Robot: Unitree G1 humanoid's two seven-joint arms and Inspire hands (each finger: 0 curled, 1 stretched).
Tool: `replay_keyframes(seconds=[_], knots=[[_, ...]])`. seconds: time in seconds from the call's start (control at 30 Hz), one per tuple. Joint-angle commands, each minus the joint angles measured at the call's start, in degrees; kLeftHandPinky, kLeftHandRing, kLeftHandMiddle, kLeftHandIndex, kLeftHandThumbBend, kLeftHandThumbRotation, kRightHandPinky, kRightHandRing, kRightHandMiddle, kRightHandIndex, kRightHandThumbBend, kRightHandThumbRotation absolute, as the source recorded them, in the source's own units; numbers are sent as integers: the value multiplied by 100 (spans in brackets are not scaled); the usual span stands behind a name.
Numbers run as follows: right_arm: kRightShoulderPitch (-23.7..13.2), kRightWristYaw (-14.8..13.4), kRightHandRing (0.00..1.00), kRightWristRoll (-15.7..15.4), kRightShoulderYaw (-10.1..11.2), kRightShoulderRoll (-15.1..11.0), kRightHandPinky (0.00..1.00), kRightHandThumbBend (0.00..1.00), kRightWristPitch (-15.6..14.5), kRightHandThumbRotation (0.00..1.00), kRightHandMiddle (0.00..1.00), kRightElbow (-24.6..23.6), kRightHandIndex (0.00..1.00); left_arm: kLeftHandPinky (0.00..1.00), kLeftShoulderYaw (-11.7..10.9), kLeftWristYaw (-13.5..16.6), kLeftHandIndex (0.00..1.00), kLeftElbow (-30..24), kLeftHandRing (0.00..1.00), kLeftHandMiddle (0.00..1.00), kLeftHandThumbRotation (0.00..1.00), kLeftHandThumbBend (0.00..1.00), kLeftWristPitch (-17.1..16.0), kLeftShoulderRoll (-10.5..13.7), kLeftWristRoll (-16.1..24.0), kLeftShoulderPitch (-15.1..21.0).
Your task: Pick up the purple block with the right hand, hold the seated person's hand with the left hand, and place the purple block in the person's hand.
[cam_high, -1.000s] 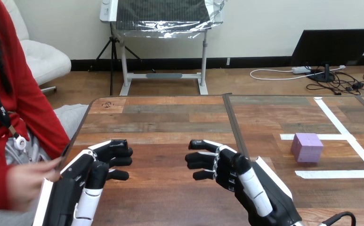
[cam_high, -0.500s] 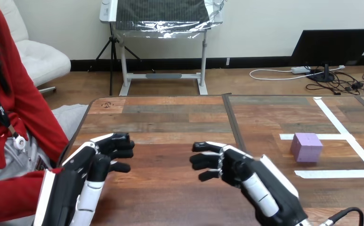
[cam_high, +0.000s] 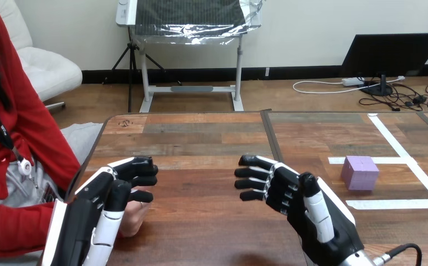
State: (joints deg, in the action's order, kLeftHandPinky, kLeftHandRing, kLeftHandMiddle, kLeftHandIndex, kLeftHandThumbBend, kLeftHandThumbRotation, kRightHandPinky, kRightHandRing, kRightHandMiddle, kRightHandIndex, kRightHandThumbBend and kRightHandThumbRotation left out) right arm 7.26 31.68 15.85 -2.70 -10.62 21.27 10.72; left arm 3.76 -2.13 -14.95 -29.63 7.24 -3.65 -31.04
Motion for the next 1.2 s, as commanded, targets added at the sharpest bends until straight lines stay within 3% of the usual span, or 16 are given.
replay_keyframes(seconds=[0.0,0.1,0.27,0.43,0.6,0.8,0.87,1.17], knots=[[-695,-28,78,3,150,184,73,92,413,100,80,335,82,60,32,85,66,-27,68,69,92,62,-40,-311,17,364],[-815,-76,78,-125,185,179,72,92,608,100,81,524,82,60,37,101,66,-37,68,69,92,62,-15,-309,-20,389],[-1257,-147,77,-460,288,59,72,89,1258,100,80,1256,82,61,22,109,67,-45,69,69,92,65,3,-280,-59,421],[-1737,-653,75,-1175,355,-141,70,87,2059,100,79,2078,81,61,-21,77,67,-32,69,69,91,65,-12,-223,-108,444],[-2184,-1100,75,-1796,314,-420,68,85,2537,100,79,2793,80,61,-61,39,67,-34,69,70,91,66,-5,-171,-165,437],[-2665,-1804,76,-2620,190,-749,67,81,2868,100,79,3465,81,61,-105,-6,67,-15,69,70,91,64,-22,-128,-209,425],[-2799,-1951,75,-2765,160,-811,66,80,2943,100,79,3666,81,62,-118,-12,67,-1,69,70,91,63,-29,-126,-210,428],[-3464,-2688,76,-3499,-106,-1085,66,80,2727,98,79,4613,82,62,-138,-48,68,118,70,71,91,59,-98,-150,-267,405]])
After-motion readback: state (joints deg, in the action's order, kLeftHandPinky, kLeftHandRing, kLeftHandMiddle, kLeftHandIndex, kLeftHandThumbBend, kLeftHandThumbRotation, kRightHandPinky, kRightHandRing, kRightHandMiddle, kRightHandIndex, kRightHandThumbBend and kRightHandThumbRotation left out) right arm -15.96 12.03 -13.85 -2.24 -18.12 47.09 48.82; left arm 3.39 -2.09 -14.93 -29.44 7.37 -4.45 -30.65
